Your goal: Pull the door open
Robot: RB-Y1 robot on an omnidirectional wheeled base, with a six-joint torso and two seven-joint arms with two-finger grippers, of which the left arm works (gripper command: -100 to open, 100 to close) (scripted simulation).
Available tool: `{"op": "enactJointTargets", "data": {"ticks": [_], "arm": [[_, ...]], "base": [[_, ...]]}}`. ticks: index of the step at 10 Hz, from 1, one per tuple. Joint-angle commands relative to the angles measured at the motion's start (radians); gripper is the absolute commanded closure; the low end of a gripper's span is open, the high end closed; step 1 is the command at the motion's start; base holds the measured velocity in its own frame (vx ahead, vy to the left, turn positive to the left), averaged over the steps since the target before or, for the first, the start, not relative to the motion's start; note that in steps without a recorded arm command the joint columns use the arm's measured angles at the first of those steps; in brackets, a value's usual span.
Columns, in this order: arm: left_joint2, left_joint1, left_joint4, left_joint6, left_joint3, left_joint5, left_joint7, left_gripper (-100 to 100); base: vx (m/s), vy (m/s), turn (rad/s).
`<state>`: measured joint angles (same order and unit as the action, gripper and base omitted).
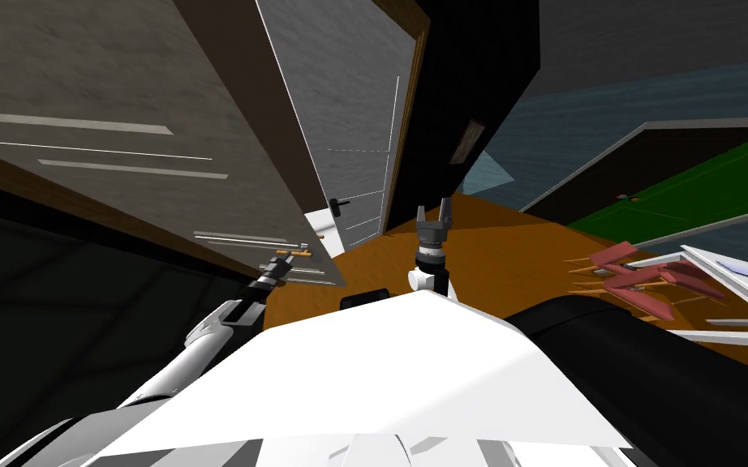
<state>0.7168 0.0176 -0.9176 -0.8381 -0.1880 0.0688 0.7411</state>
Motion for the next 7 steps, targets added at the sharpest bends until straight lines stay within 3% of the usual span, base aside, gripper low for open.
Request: {"op": "enactJointTargets", "data": {"ticks": [1, 4, 6, 7], "arm": [[-0.004, 0.0, 0.018, -0.028, -0.012, 0.005, 0.003, 100], [0.017, -0.016, 0.037, -0.091, -0.021, 0.01, 0.021, 100], [0.023, -0.021, 0.043, -0.109, -0.024, 0.011, 0.026, 100], [0.028, -0.011, 0.052, -0.1, -0.015, 0.007, 0.024, 100]], "base": [[-0.121, 0.074, -0.058], [-0.153, 0.114, -0.148], [-0.164, 0.079, -0.083], [-0.054, 0.039, 0.004]]}}
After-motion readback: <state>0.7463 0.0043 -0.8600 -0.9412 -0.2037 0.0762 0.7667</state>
